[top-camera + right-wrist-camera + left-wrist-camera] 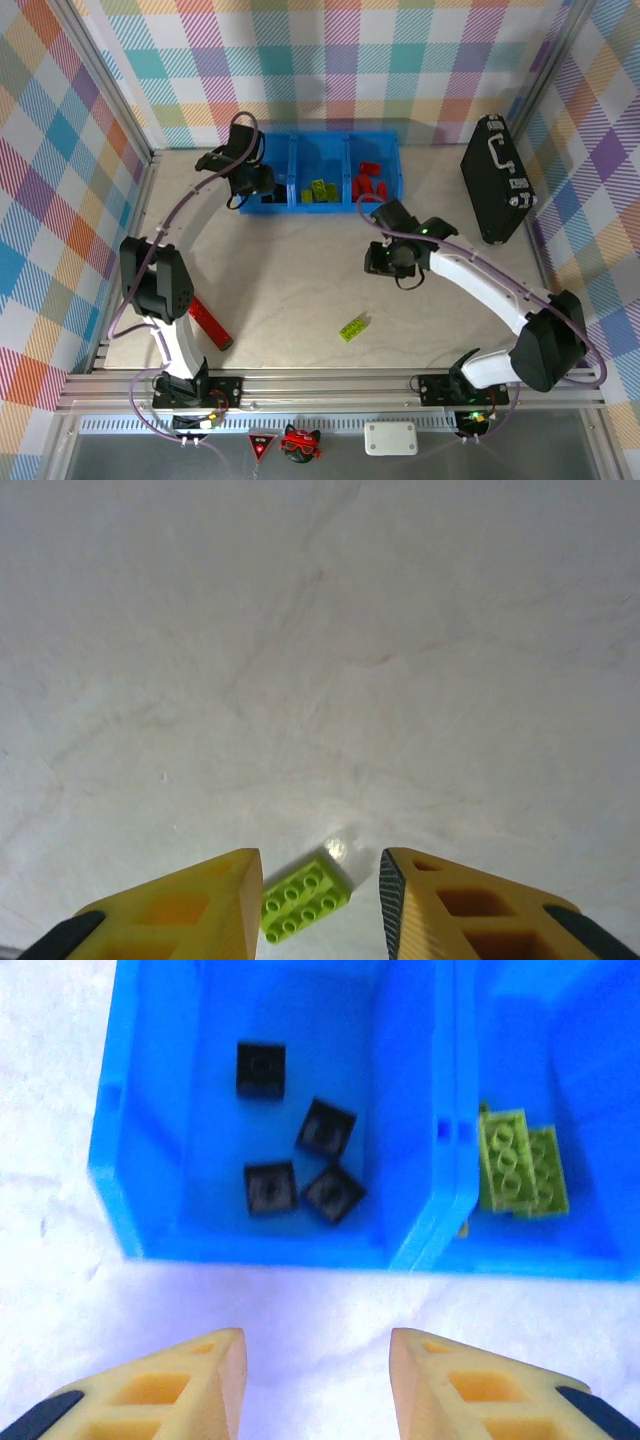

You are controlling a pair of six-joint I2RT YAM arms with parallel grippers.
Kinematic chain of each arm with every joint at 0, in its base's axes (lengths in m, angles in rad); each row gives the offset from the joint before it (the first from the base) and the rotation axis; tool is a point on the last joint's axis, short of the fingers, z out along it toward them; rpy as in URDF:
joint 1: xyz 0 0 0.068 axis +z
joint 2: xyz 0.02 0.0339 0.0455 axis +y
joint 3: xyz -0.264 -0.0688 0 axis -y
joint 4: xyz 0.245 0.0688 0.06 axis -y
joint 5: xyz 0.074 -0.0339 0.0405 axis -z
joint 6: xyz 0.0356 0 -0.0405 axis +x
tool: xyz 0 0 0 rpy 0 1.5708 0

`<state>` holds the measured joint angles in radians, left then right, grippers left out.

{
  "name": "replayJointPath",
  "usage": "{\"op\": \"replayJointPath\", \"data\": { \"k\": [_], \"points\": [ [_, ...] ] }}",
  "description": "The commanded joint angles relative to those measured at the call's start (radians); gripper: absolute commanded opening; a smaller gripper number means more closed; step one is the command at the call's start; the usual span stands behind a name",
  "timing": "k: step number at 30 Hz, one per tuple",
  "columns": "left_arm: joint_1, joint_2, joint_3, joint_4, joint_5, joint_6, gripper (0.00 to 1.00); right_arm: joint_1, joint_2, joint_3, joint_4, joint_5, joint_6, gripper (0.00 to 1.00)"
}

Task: Sort the legos into containers by color
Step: Pick up the lego from the bottom-center of the table.

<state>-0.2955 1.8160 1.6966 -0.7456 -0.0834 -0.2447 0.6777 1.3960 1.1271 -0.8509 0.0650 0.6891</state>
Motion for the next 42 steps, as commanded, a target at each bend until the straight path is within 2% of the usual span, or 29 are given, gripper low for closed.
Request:
{"op": "replayJointPath", "data": {
  "k": [1,5,9,15,19,27,32,42],
  "points": [
    [0.009,-0.095,-0.036,-0.143,0.014,0.068,0.42,0.06,0.039,-0.015,-0.008,-0.021,0.101,0.4],
    [0.01,-0.202,-0.102,-0.145,-0.067,0.137,0.44,0.136,0.086,-0.028,0.009,-0.039,0.149,0.42],
    [0.009,-0.282,-0.216,-0.043,-0.079,0.213,0.45,0.199,0.147,-0.005,-0.016,-0.059,0.185,0.5],
    [0.01,-0.358,-0.334,0.047,-0.14,0.234,0.45,0.235,0.196,-0.04,0.019,-0.131,0.261,0.58],
    [0.011,-0.373,-0.365,0.072,-0.153,0.232,0.45,0.238,0.234,-0.042,0.003,-0.124,0.32,0.63],
    [0.021,-0.363,-0.357,0.063,-0.132,0.216,0.45,0.256,0.289,-0.109,0.031,-0.136,0.466,0.62],
    [0.021,-0.362,-0.353,0.06,-0.119,0.211,0.45,0.282,0.313,-0.115,0.03,-0.164,0.471,0.67],
    [0.022,-0.357,-0.353,0.057,-0.117,0.209,0.45,0.301,0.38,-0.049,-0.006,-0.136,0.426,0.62]
  ]
}}
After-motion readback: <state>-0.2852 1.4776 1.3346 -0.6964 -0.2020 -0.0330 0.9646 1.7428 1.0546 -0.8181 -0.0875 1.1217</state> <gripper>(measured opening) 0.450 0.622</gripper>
